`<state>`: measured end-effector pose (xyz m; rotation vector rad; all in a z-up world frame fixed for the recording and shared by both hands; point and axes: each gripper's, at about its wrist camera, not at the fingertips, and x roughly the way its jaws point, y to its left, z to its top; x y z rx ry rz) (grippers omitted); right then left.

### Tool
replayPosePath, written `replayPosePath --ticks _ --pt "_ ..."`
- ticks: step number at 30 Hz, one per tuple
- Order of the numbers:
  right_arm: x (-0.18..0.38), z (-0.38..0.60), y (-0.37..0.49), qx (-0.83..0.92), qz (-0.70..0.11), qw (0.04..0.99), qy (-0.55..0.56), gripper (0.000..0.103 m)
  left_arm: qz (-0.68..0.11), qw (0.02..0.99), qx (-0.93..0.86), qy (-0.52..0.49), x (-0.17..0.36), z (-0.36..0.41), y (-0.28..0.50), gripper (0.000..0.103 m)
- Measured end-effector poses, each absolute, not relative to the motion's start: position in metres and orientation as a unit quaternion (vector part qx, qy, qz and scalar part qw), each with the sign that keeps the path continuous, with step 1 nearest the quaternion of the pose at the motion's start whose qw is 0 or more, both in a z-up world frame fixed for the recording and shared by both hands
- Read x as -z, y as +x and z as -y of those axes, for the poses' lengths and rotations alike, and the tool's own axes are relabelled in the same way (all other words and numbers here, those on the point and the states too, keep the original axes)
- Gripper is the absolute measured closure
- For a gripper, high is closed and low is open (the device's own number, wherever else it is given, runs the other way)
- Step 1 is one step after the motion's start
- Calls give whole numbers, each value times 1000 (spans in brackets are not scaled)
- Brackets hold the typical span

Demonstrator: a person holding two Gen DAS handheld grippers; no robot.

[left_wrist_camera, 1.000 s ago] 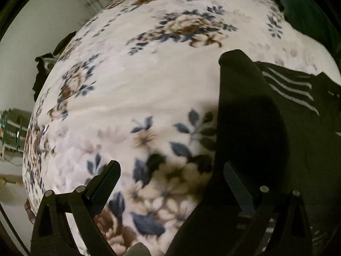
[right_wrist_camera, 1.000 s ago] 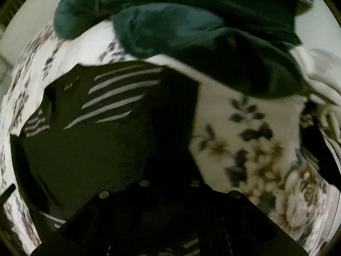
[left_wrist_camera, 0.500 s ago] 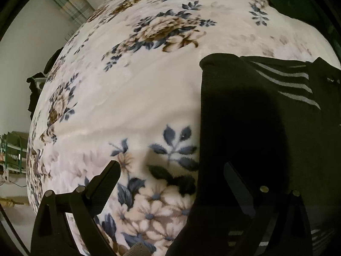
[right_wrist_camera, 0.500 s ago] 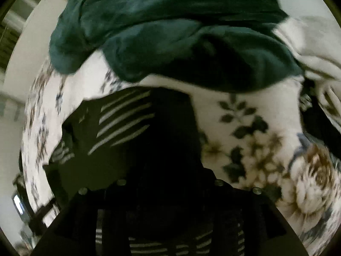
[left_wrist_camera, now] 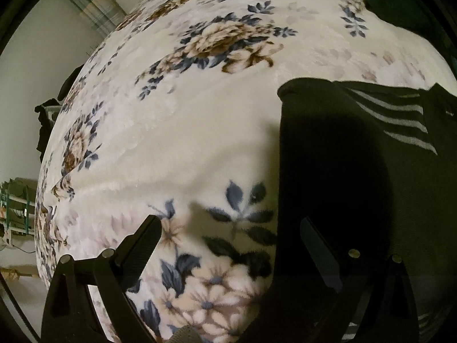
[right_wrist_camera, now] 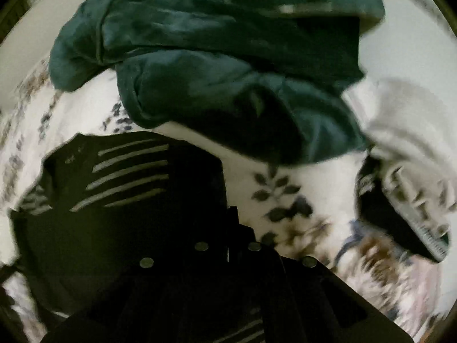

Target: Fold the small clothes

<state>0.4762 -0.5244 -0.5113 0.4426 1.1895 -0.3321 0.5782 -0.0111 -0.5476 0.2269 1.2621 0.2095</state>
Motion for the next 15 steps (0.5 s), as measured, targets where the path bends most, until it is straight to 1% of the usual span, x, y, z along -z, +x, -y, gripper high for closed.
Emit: replayPosePath --ticks 1,2,3,4,8,9,10,11,12,13,15 --pt "511 522 480 112 -558 787 237 100 -586 797 -98 106 547 11 578 4" --pt "510 518 482 88 -561 785 249 93 -585 798 -97 107 546 11 578 4" --pt "511 514 485 71 -563 784 254 67 -584 798 -97 109 547 12 577 4" --pt "513 507 489 65 -567 783 246 48 -585 798 -96 112 547 12 577 4" --pt "541 489 505 86 -608 765 193 48 -587 795 -93 118 551 15 575 4" --pt "553 485 508 101 -620 758 174 49 -587 795 -92 120 551 15 574 4" --pt "560 481 509 115 -629 754 151 57 -586 796 -92 122 551 15 574 4" --pt "566 477 510 129 -633 753 127 68 -585 796 -90 123 550 16 573 4" --pt "568 473 509 133 -632 756 111 93 -584 797 -89 127 550 16 573 4" --pt "569 469 509 133 -627 761 98 103 -583 797 -88 130 550 16 572 4" --pt "561 462 505 143 -606 779 75 103 -582 798 -86 134 550 16 572 4"
